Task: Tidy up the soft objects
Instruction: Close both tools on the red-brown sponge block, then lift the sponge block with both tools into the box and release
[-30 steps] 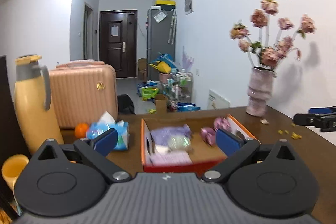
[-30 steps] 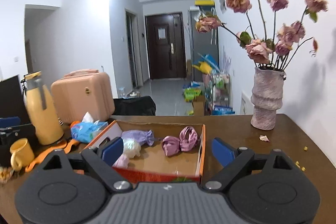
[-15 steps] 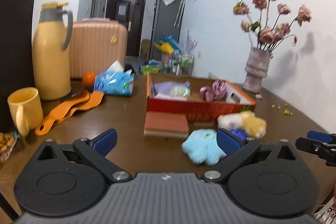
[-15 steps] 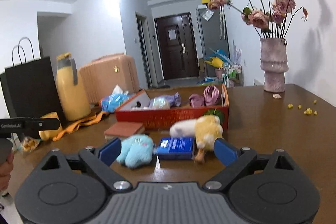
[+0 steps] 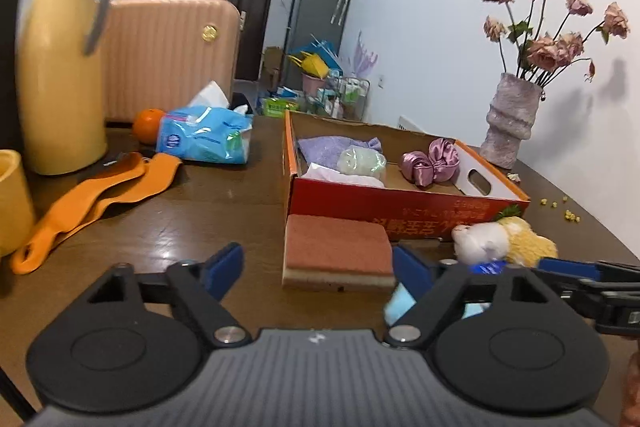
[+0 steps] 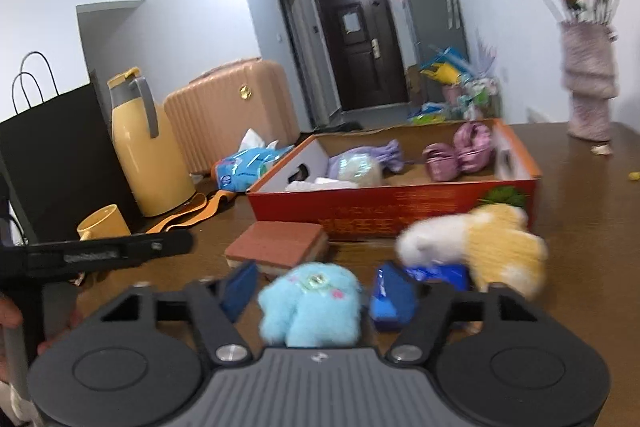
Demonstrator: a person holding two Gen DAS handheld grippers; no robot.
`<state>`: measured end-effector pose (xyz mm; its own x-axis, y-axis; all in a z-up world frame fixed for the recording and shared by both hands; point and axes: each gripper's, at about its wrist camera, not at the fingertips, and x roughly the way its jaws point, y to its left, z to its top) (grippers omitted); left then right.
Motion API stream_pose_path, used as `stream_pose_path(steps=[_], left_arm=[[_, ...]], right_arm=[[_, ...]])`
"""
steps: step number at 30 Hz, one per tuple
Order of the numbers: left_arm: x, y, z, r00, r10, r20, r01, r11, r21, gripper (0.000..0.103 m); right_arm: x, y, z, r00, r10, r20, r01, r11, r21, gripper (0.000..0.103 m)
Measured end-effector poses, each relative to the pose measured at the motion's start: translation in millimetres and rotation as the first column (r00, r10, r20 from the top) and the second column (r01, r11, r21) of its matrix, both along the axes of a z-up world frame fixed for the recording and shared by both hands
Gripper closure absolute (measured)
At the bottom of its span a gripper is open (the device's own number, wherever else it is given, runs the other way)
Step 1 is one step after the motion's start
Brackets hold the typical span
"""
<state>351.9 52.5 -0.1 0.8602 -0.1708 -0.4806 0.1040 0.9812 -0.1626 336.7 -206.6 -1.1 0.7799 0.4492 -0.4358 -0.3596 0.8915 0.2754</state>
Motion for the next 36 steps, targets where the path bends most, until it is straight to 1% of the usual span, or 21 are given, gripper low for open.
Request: stream_pose_path(steps=[1,2,4,6,9,11,12,13,15,16,18,21,22,25,27,29,32,34,36], left_arm=[[11.4,0.9,-3.8,1.000,-0.002,-0.011,0.002,1.000,0.004,0.032],[23.8,2.5,-8.1,1.000,0.000,-0.025,0.000,1.000,0.005,0.034],[44.1,6.4,-15.8,0.998,0.003,-0.059,-0.004,1.000,-0.012,0.037],[59.5,14.3,-23.7,0.996,-0.007,-0.089,0.002,0.998,-0.055,0.041],[68.3,22.2,-34.2,0.993,-0.029,-0.116,0.016,0.993,-0.116,0.041],[69.7,21.8,-42.5,0.989,-0.040,-0.142,0.022,0.992,-0.126,0.047],[69.8,20.5,-45.3,0.987,-0.052,-0.150,0.034,0.992,-0.123,0.053],[69.4,20.2,-45.6,0.987,-0.061,-0.149,0.041,0.990,-0.134,0.056],[70.9,23.1,-44.9,0.984,-0.085,-0.158,0.056,0.982,-0.179,0.061],[70.9,24.2,-45.0,0.984,-0.079,-0.160,0.049,0.981,-0.186,0.063],[70.9,25.7,-46.2,0.984,-0.076,-0.163,0.043,0.980,-0.195,0.065],[70.1,23.8,-45.1,0.986,-0.058,-0.158,0.028,0.982,-0.187,0.066],[69.8,22.6,-43.4,0.987,-0.049,-0.155,0.020,0.983,-0.183,0.066],[57.7,21.5,-27.9,0.992,-0.036,-0.120,0.012,0.980,-0.197,0.066],[41.0,16.0,-11.5,0.997,-0.037,-0.073,0.023,0.982,-0.189,0.066],[22.8,7.7,3.5,0.998,-0.044,-0.043,0.035,0.982,-0.184,0.066],[-5.3,-8.1,17.6,0.997,-0.071,-0.027,0.064,0.980,-0.191,0.066],[-22.2,-20.6,22.6,0.996,-0.089,-0.022,0.083,0.977,-0.196,0.065],[-36.0,-34.3,24.0,0.992,-0.120,-0.025,0.112,0.972,-0.205,0.065]], right_arm=[[12.2,7.8,-3.1,1.000,0.005,-0.019,-0.005,1.000,-0.005,0.051],[27.2,16.4,-7.3,0.999,0.014,-0.037,-0.014,1.000,-0.001,0.057],[50.6,29.2,-13.4,0.997,0.033,-0.070,-0.031,0.999,0.019,0.060],[72.7,41.6,-21.4,0.994,0.051,-0.095,-0.047,0.998,0.043,0.062],[94.7,57.7,-30.2,0.991,0.060,-0.123,-0.058,0.998,0.020,0.064],[104.2,63.8,-36.0,0.987,0.067,-0.144,-0.063,0.997,0.033,0.064],[106.4,64.5,-39.3,0.985,0.073,-0.154,-0.067,0.997,0.045,0.064],[109.4,65.3,-43.0,0.982,0.078,-0.169,-0.069,0.996,0.060,0.065],[111.1,63.3,-45.9,0.981,0.083,-0.174,-0.068,0.994,0.087,0.065],[111.6,62.1,-46.2,0.981,0.081,-0.177,-0.065,0.993,0.096,0.066],[113.1,61.0,-48.2,0.979,0.085,-0.183,-0.065,0.991,0.113,0.066],[112.2,63.7,-47.9,0.982,0.083,-0.170,-0.066,0.993,0.102,0.068],[111.3,64.6,-46.0,0.983,0.080,-0.165,-0.064,0.993,0.097,0.071],[101.6,61.8,-33.2,0.989,0.078,-0.127,-0.064,0.992,0.105,0.072],[87.3,56.1,-17.6,0.994,0.079,-0.081,-0.070,0.991,0.113,0.072],[70.6,49.1,-2.5,0.996,0.080,-0.039,-0.076,0.991,0.110,0.072],[41.5,31.0,13.0,0.997,0.075,-0.002,-0.074,0.991,0.113,0.072],[20.7,14.8,17.4,0.998,0.065,0.003,-0.064,0.990,0.128,0.073],[-1.3,-1.6,19.0,0.999,0.046,0.011,-0.047,0.992,0.121,0.073]])
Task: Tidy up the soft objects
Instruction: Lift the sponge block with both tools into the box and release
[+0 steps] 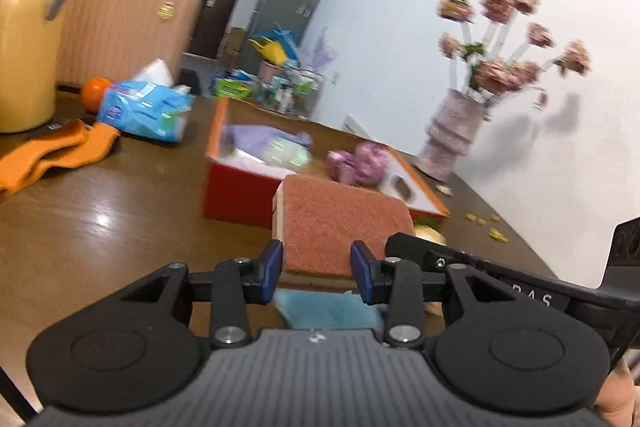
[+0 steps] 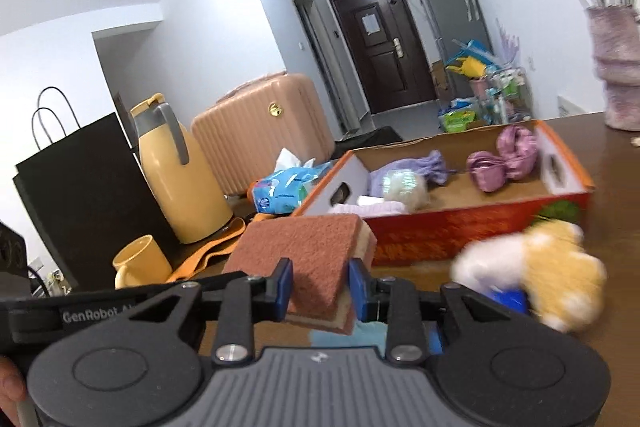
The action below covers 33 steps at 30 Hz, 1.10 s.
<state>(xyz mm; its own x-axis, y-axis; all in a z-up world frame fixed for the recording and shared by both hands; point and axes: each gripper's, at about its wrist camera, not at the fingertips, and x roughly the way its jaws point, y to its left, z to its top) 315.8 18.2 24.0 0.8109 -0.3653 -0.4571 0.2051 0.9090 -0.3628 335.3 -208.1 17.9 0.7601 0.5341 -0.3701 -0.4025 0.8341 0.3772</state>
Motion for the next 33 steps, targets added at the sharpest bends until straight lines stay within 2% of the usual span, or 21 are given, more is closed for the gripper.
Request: stream_pose_path(steps=[5,10,15,18,21,25,28,30,33], left_arm=[[-19.8,-43.4,-2.5,0.996,-0.081,-0.022,0.081,0.997,0.005,0.066],[-27.7,-77.9,2.8,0.991,-0.135,-0.015,0.136,0.990,0.026,0.066],[-21.3,-94.4,10.0,0.988,-0.156,0.000,0.156,0.987,0.033,0.066],[-4.0,-100.8,21.7,0.987,-0.155,0.028,0.154,0.987,0.033,0.066],[23.3,-105.6,36.9,0.986,-0.162,0.050,0.160,0.986,0.035,0.066],[69.0,-112.7,55.5,0.983,-0.169,0.075,0.165,0.985,0.050,0.066],[116.1,-115.3,57.6,0.988,-0.151,0.023,0.150,0.989,0.007,0.066],[148.5,-121.0,53.6,0.992,-0.130,-0.004,0.130,0.991,0.016,0.066],[190.4,-125.9,34.7,0.991,-0.100,-0.090,0.101,0.995,0.004,0.066]], right_arm=[[-41.6,-41.9,-1.0,0.996,-0.085,-0.007,0.085,0.996,-0.013,0.074],[-63.0,-78.3,-2.6,0.990,-0.144,-0.006,0.144,0.989,0.024,0.074],[-62.8,-97.6,1.3,0.987,-0.163,0.005,0.163,0.986,0.040,0.074],[-51.0,-103.9,10.2,0.986,-0.163,0.031,0.161,0.986,0.039,0.074],[-23.9,-109.9,26.8,0.985,-0.163,0.061,0.161,0.986,0.034,0.074],[25.9,-120.4,48.1,0.988,-0.145,0.050,0.143,0.989,0.042,0.074],[71.2,-125.4,59.2,0.992,-0.127,0.003,0.127,0.992,0.024,0.074],[111.7,-126.3,61.0,0.992,-0.109,-0.055,0.109,0.994,-0.006,0.074],[165.7,-123.9,51.1,0.982,-0.105,-0.157,0.098,0.994,-0.051,0.074]])
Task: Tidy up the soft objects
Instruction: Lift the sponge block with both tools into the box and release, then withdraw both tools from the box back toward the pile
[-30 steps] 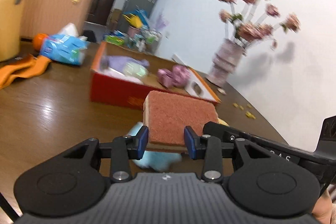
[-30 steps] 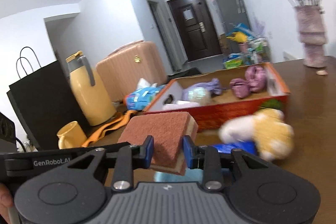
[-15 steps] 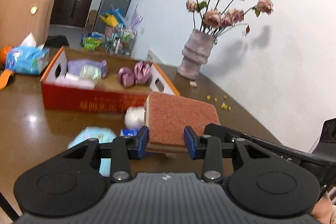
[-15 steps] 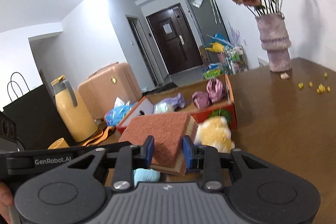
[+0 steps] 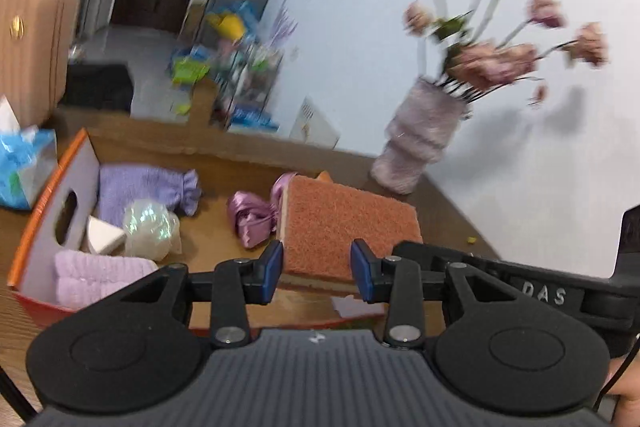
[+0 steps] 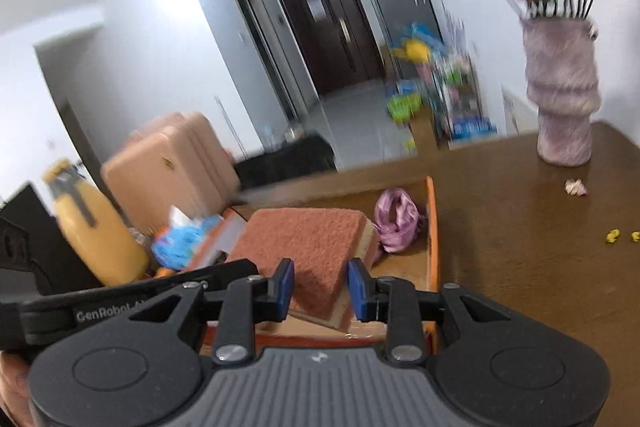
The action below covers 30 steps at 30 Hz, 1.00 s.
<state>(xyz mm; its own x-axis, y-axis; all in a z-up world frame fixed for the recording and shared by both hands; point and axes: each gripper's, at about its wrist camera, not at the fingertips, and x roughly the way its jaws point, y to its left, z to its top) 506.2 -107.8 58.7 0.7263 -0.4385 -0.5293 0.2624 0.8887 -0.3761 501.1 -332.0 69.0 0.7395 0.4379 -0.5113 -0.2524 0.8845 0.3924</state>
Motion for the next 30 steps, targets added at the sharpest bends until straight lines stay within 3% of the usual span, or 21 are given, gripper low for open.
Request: stream_pose_path(steps=[6,10,13,21,27,29,30], left_arm=[[48.2,-2.7,-53.3,0.990,-0.006,-0.142,0.002,1.000,-0.029,0.066],[53.5,-2.9,-77.7,0.982,-0.020,-0.186,0.017,1.000,-0.018,0.066],[53.1,-2.7,-82.7,0.983,-0.044,-0.180,0.043,0.999,-0.009,0.065],[37.4,1.5,-61.5,0.989,-0.053,-0.141,0.059,0.997,0.041,0.059],[14.5,25.7,-14.6,0.999,-0.003,-0.044,0.010,0.988,0.157,0.054],[-0.7,35.3,5.5,0.999,0.021,0.029,-0.026,0.978,0.207,0.045],[-12.1,40.2,17.1,0.996,0.035,0.084,-0.054,0.971,0.231,0.034]], right_arm=[[65.0,13.8,-35.4,0.991,-0.002,-0.131,-0.015,0.991,-0.131,0.073],[75.1,19.3,-58.3,0.982,-0.003,-0.191,-0.028,0.987,-0.160,0.071],[70.8,28.5,-63.0,0.984,0.001,-0.177,-0.039,0.977,-0.211,0.070],[58.8,32.4,-48.1,0.988,-0.020,-0.152,-0.023,0.961,-0.276,0.068],[30.9,30.0,1.1,0.999,-0.011,-0.045,-0.002,0.957,-0.289,0.062],[14.2,29.5,22.7,1.000,-0.004,0.022,0.010,0.959,-0.283,0.056],[6.2,29.7,31.6,0.998,-0.002,0.060,0.018,0.960,-0.280,0.053]])
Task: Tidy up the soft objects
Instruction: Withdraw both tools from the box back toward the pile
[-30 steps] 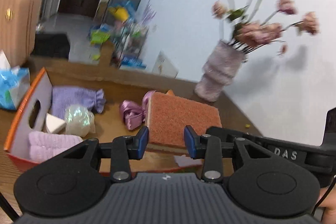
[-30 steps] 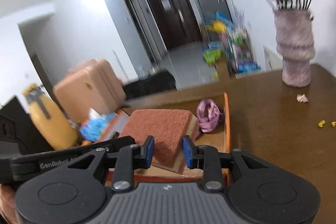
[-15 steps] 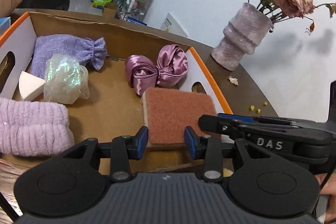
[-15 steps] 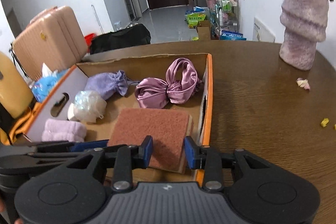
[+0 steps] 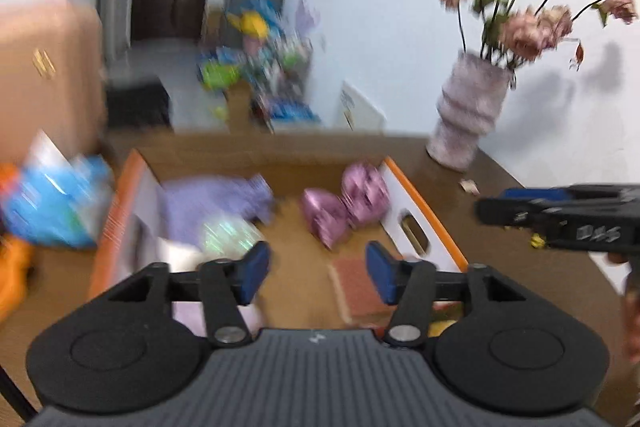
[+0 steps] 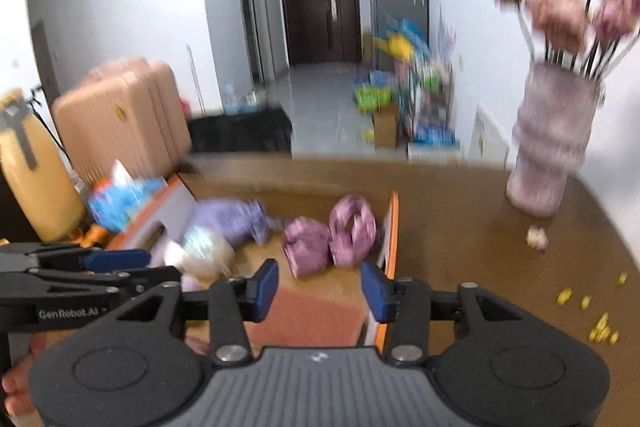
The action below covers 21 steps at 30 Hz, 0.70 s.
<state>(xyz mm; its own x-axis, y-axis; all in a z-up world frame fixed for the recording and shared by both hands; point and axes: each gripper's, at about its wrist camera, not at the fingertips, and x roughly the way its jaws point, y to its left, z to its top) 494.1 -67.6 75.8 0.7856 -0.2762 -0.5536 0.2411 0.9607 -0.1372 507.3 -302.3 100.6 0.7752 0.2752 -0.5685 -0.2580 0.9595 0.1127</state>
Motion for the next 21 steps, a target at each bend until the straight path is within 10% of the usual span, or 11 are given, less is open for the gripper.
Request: stream_pose_path(steps=[5,8,21], left_arm=[[-56.5,16.3,39.4,0.969,0.060,0.239,-0.077,0.995,0.060,0.010],[-87.8,21.2,50.8,0.945,0.076,0.317,-0.101,0.993,0.063,0.003],[-187.3,31.8,45.0,0.877,0.140,0.460,-0.187,0.981,0.058,0.000]], right_arm=[[-66.9,9.6,32.4,0.938,-0.033,0.346,0.052,0.998,-0.045,0.008],[-98.6,16.1,36.1,0.884,-0.046,0.465,0.084,0.994,-0.063,0.005],[-175.0,16.7,15.7,0.881,-0.074,0.467,0.056,0.997,0.053,0.000]])
